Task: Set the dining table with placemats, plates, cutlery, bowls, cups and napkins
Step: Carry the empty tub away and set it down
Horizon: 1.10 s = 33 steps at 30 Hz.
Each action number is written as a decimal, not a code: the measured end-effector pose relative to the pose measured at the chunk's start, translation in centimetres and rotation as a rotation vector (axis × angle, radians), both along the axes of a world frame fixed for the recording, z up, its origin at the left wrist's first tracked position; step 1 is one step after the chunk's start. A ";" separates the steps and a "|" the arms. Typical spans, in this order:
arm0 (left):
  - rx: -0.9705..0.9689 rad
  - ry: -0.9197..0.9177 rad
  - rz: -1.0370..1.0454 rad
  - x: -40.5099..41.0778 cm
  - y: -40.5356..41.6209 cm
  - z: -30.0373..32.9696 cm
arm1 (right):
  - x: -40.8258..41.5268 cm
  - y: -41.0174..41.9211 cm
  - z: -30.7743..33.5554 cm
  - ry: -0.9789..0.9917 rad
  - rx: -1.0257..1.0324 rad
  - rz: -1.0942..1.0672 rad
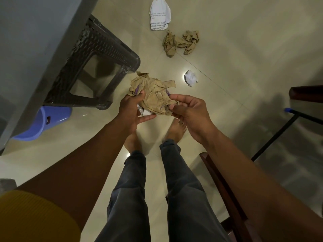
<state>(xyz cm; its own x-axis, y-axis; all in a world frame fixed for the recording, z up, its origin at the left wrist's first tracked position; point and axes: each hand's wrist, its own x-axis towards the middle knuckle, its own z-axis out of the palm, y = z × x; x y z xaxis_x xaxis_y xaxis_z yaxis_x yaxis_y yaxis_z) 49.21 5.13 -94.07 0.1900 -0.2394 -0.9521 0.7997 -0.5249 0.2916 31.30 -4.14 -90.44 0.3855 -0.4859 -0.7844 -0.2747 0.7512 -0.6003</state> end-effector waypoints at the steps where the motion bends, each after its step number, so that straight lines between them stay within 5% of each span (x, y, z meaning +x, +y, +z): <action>1: 0.008 -0.008 0.002 0.0 0.1 -0.2 | 0.0 0.1 -0.1 0.022 -0.021 0.015; 11: -0.025 0.030 -0.040 0.4 0.1 0.2 | -0.3 -1.7 -0.9 0.217 -0.010 0.097; 18: -0.030 -0.017 -0.240 -0.8 -1.5 1.1 | 1.8 -4.1 -2.8 0.132 0.024 0.328; 25: -0.221 0.206 -0.102 -0.4 -2.8 1.4 | 1.1 -6.3 -5.2 -0.044 0.366 0.098; 33: -0.161 0.088 -0.217 -0.1 -4.6 0.3 | 0.5 -7.4 -5.8 -0.152 0.564 -0.119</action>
